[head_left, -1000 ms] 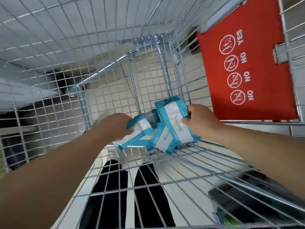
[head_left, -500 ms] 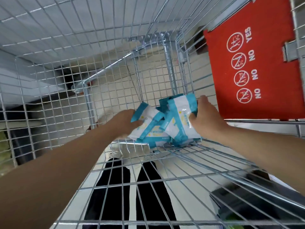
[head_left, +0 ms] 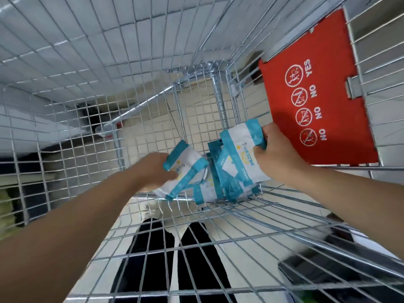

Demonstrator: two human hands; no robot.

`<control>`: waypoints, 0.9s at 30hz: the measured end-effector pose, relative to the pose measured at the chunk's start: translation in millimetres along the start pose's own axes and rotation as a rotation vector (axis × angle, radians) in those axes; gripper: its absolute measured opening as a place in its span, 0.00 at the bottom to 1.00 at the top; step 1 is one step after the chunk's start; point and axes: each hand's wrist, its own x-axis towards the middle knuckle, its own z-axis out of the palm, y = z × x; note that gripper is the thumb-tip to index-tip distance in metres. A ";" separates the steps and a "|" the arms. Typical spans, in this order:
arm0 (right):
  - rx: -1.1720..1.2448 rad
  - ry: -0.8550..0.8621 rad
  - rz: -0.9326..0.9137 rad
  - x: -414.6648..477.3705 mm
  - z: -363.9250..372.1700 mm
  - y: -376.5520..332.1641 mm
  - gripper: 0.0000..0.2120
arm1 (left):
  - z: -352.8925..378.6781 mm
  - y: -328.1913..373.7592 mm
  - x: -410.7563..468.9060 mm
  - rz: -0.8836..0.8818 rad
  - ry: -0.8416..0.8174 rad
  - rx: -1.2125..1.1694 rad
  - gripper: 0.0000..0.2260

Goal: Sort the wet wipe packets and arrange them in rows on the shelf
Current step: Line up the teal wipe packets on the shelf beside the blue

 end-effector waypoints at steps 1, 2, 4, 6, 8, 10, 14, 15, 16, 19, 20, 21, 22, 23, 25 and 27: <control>0.000 0.014 -0.012 -4.3 -4.2 -8.6 0.08 | -11.0 -0.3 -9.4 0.014 0.026 -0.016 0.10; -0.001 0.029 -0.033 -9.5 -9.3 -18.8 0.08 | -22.2 -1.0 -19.2 0.021 0.050 -0.045 0.10; 0.008 0.061 -0.087 -24.2 -21.8 -43.6 0.08 | -45.4 -1.8 -41.4 0.020 0.109 -0.101 0.10; 0.036 0.102 -0.146 -43.6 -36.3 -72.6 0.09 | -70.0 0.8 -70.0 0.039 0.179 -0.119 0.08; 0.050 0.145 -0.209 -66.2 -50.4 -103.2 0.08 | -93.7 5.1 -102.8 0.068 0.257 -0.167 0.05; 0.061 0.185 -0.279 -90.9 -63.1 -133.8 0.09 | -116.6 11.4 -140.4 0.110 0.347 -0.215 0.07; 0.064 0.286 -0.413 -139.4 -87.7 -190.7 0.10 | -153.0 22.1 -212.0 0.125 0.552 -0.262 0.08; 0.057 0.303 -0.433 -151.3 -93.7 -203.8 0.10 | -159.6 24.3 -230.4 0.123 0.591 -0.286 0.08; 0.049 0.315 -0.458 -163.0 -99.5 -216.7 0.10 | -165.0 26.7 -249.1 0.121 0.621 -0.313 0.08; 0.008 0.332 -0.560 -200.8 -114.3 -252.5 0.10 | -174.2 27.2 -305.0 0.127 0.715 -0.405 0.10; -0.002 0.338 -0.596 -214.0 -118.0 -263.7 0.10 | -174.8 25.3 -324.8 0.125 0.751 -0.430 0.11; -0.009 0.345 -0.637 -227.6 -121.2 -274.9 0.10 | -173.7 23.2 -345.6 0.128 0.787 -0.452 0.09; -0.010 0.351 -0.673 -238.6 -123.9 -284.2 0.10 | -171.7 20.3 -361.0 0.134 0.818 -0.474 0.08; -0.014 0.351 -0.718 -251.9 -125.8 -294.6 0.09 | -168.0 17.1 -380.0 0.138 0.862 -0.500 0.06; -0.036 0.343 -0.821 -284.0 -125.3 -316.6 0.09 | -157.1 7.3 -424.1 0.126 0.959 -0.553 0.05; -0.051 0.346 -0.924 -317.0 -121.2 -337.9 0.09 | -146.7 -6.6 -466.8 0.110 1.045 -0.591 0.05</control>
